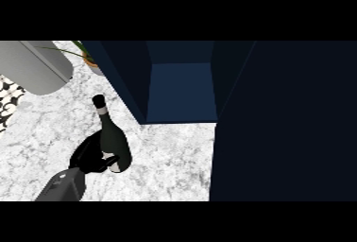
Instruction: Pick up the wine, place it into the cabinet and close the cabinet
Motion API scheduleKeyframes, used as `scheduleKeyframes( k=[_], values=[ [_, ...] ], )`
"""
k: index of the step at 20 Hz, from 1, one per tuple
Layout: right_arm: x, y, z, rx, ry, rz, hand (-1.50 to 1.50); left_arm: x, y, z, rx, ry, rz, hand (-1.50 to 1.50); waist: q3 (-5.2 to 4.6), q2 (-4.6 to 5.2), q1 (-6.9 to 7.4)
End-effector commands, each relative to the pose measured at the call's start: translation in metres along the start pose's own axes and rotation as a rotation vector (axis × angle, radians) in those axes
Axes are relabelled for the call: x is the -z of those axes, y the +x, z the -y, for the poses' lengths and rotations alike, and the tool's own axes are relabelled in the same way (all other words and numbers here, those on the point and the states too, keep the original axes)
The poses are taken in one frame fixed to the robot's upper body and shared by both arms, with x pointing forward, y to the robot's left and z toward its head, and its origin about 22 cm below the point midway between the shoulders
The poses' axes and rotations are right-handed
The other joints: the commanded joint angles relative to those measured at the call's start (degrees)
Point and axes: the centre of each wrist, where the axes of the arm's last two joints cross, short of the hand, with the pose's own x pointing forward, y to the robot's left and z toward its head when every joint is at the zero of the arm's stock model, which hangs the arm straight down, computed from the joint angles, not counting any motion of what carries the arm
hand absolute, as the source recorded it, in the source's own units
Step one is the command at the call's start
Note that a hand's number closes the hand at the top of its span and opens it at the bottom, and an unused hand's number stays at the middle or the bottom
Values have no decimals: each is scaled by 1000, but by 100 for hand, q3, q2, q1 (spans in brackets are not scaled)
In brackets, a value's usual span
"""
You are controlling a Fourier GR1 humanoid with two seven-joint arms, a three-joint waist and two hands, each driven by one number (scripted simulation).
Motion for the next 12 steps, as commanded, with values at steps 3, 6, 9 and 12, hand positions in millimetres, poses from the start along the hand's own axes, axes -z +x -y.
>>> scheduleKeyframes(
  k=[3, 6, 9, 12],
  values=[
    [-7, 14, -1, 34, 5, 24, -150, 5, -1, 3, -72, -173, 43, 150, -2, 5, 10],
    [-7, 10, 0, 19, 4, 14, -150, 7, 1, 12, 77, -184, 138, 150, -1, -8, 49],
    [-5, -1, -5, 18, -8, 7, -150, -5, -17, 18, 186, 37, 229, 150, 8, -35, 113],
    [-9, 12, 2, 9, -10, 27, -150, -12, -18, 16, 305, 252, 318, 150, 13, -37, 133]
  ],
)
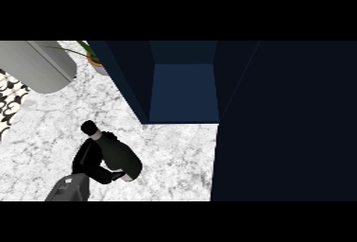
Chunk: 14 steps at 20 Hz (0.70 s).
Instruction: Pick up the wine, place it into the cabinet and close the cabinet
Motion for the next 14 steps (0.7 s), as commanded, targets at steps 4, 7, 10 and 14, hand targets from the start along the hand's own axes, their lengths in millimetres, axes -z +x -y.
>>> scheduleKeyframes(
  k=[4, 7, 10, 14],
  values=[
    [-8, 17, 0, 28, 5, 23, -150, -26, 5, -10, 238, 162, 222, 150, 1, -17, 71],
    [-16, 17, 6, 21, 8, 8, -150, -7, 3, 16, 305, 145, 219, 150, 4, -13, 21],
    [-10, 16, 2, 24, 6, 18, -150, 16, 20, 33, 370, 176, 183, 150, 6, -22, 78],
    [-18, 30, 9, 23, 27, 12, -150, 21, 24, 44, 374, 189, 147, 150, 0, -1, 33]
  ],
)
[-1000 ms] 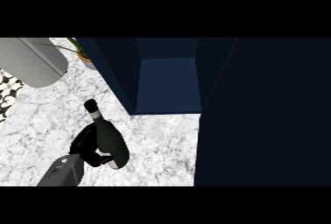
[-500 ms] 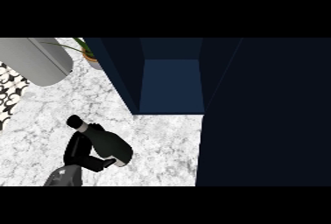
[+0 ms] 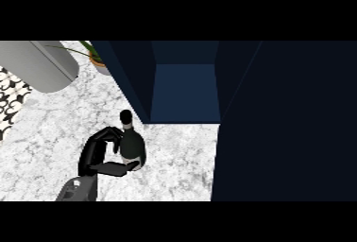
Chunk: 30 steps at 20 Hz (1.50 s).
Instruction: Pick up the wine, place it into the cabinet and close the cabinet
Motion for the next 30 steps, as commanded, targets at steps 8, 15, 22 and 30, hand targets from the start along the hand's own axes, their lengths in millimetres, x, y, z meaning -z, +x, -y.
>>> scheduleKeyframes(
  k=[8, 15, 22, 30],
  values=[
    [-7, 29, -2, 61, 12, 32, -150, 37, 69, 58, 30, -12, -11, 150, -7, 8, 18],
    [-16, 34, -2, 55, 6, 41, -150, 83, 88, 87, 174, -37, -4, 150, -8, 13, -78],
    [-16, 16, 0, 51, 1, 34, -150, 81, 98, 119, 210, -31, -19, 150, -9, 13, -179],
    [-14, 13, -5, 86, 21, 49, -150, 101, 111, 126, 188, 5, -64, 150, -10, 31, -290]
  ],
)
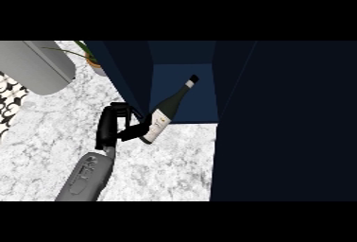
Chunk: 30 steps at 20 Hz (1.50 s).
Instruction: Pick up the wine, place it into the cabinet and close the cabinet
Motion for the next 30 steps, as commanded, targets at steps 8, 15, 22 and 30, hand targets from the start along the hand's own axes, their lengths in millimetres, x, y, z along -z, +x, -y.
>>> scheduleKeyframes(
  k=[8, 15, 22, 30],
  values=[
    [-3, 12, 5, 38, 39, 35, -150, 27, 54, 73, 84, -90, 55, 150, -18, 87, -366],
    [-3, 15, 0, 59, 69, 65, -150, 29, 30, 61, 188, -49, -1, 150, -26, 110, -464],
    [-3, 13, 2, 58, 78, 65, -150, 24, 27, 68, 183, -3, -63, 150, -22, 135, -552],
    [2, 5, 1, 68, 82, 65, -150, 33, 29, 60, 156, 78, -29, 150, -34, 186, -639]
  ],
)
